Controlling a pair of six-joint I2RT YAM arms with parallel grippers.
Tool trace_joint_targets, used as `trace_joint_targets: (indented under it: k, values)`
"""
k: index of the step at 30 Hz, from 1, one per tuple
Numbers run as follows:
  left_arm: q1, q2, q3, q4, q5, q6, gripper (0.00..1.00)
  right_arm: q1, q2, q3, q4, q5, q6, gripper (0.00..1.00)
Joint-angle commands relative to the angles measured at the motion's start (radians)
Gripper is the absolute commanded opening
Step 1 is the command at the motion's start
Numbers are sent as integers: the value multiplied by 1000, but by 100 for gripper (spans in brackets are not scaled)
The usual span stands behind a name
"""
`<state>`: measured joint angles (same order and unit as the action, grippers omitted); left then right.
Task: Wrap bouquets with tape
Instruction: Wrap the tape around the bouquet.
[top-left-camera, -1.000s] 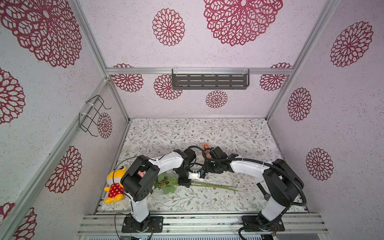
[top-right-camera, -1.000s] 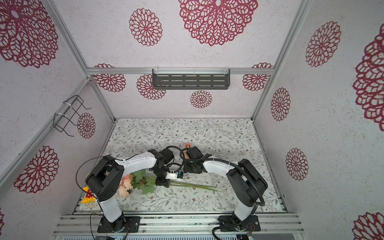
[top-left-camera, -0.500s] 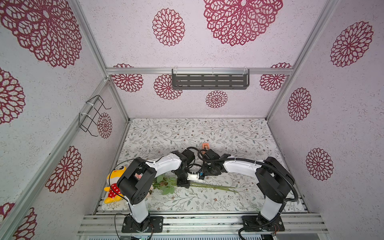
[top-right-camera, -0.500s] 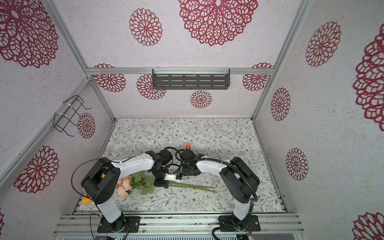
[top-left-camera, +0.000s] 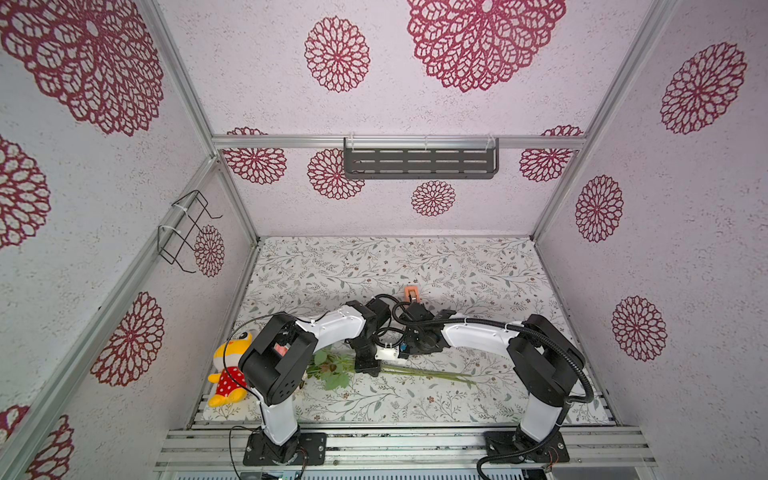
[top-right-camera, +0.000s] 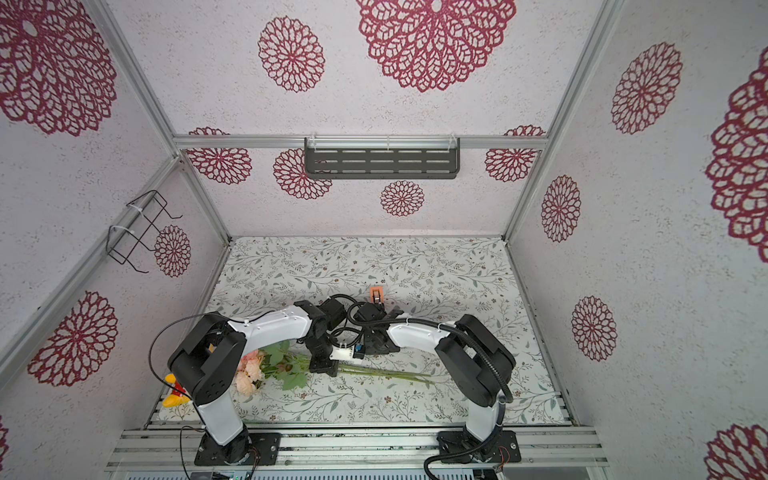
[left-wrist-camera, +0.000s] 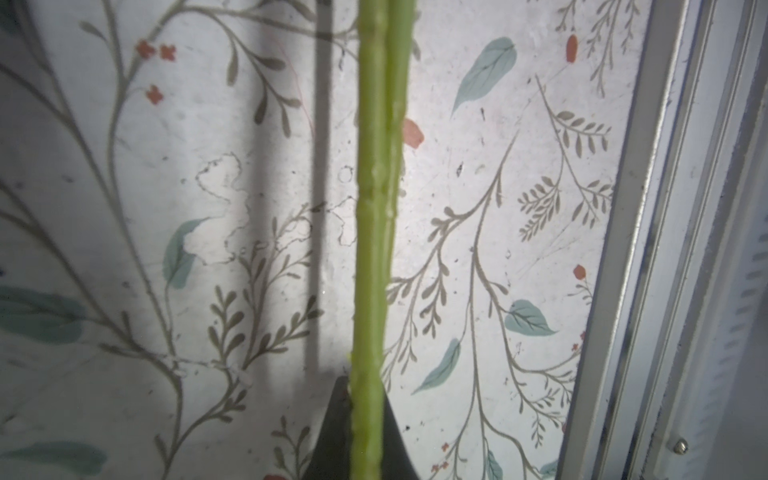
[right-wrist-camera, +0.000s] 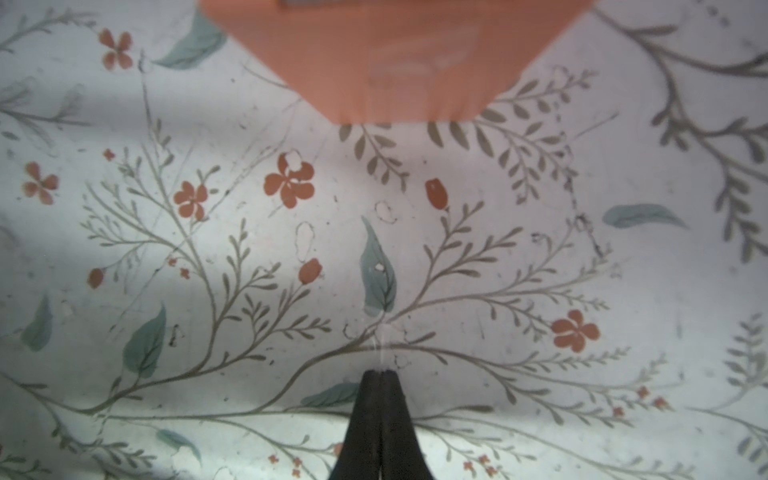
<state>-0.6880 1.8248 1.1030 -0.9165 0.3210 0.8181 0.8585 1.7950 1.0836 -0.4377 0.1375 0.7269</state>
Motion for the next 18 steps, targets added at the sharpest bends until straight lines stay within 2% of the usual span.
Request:
trace_joint_targets:
  k: [1,9,18]
  values:
    - [5,7,32,10,5,-8,0,7,-50,-10,-38,54,5,0]
    - [21,23,87,-2,50,-15,0,-16,-202,1,20,68,-25,0]
    - [45,112,195,-90,94,-14,0,-17,-330,-29,26,68,-28,0]
